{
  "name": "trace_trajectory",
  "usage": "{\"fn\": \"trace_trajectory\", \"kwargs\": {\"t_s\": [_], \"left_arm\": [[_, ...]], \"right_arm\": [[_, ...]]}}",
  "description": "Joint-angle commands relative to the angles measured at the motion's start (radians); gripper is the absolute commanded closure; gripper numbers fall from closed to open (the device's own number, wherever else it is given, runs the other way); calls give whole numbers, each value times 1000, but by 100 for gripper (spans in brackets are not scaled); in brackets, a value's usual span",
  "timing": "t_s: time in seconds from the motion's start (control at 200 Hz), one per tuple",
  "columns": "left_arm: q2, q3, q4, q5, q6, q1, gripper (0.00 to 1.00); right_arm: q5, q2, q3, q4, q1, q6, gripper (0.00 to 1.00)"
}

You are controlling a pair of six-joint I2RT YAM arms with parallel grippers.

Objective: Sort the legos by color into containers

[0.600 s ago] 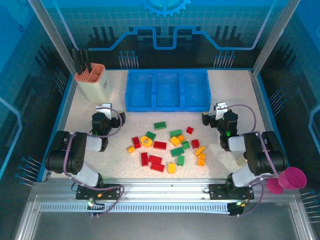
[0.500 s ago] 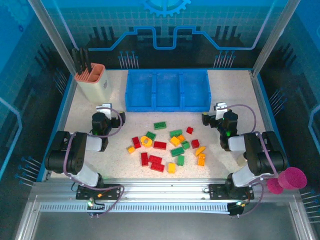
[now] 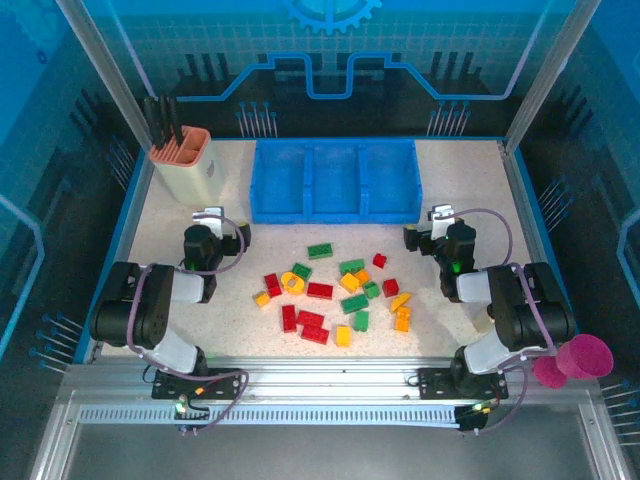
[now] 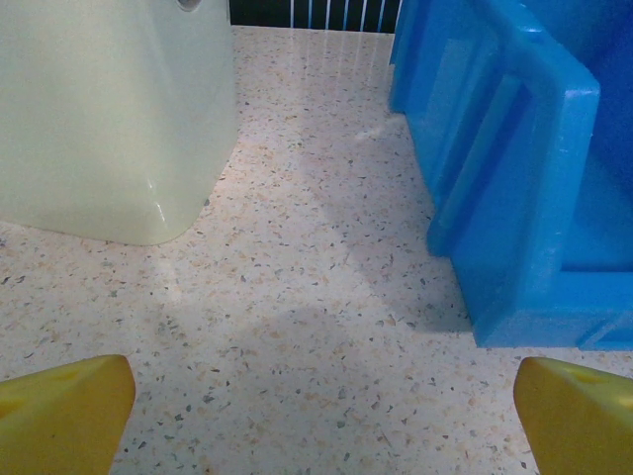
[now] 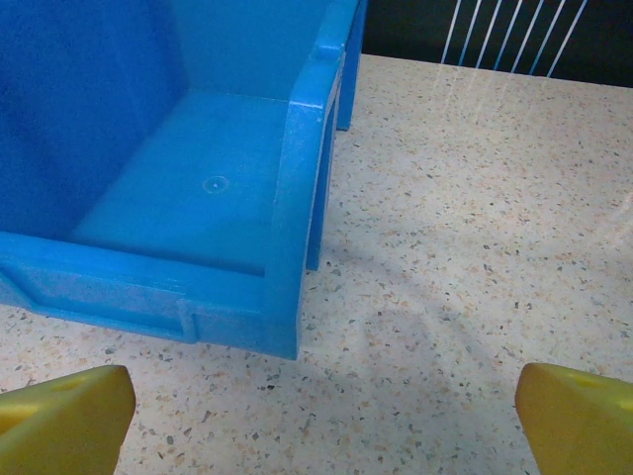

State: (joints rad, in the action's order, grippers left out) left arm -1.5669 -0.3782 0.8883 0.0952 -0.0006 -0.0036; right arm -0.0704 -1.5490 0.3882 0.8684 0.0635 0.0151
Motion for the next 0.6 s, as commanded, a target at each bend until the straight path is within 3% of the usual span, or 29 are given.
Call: {"fn": "trace_trajectory", "kwargs": {"t_s": [0.0, 0.595], "left_arm": [[15, -8, 31, -25, 2, -1, 1], [13, -8, 31, -24, 2, -1, 0]], "right_arm": [[2, 7, 11, 24, -2, -10, 0], [1, 6, 11, 24, -2, -9, 0]]}}
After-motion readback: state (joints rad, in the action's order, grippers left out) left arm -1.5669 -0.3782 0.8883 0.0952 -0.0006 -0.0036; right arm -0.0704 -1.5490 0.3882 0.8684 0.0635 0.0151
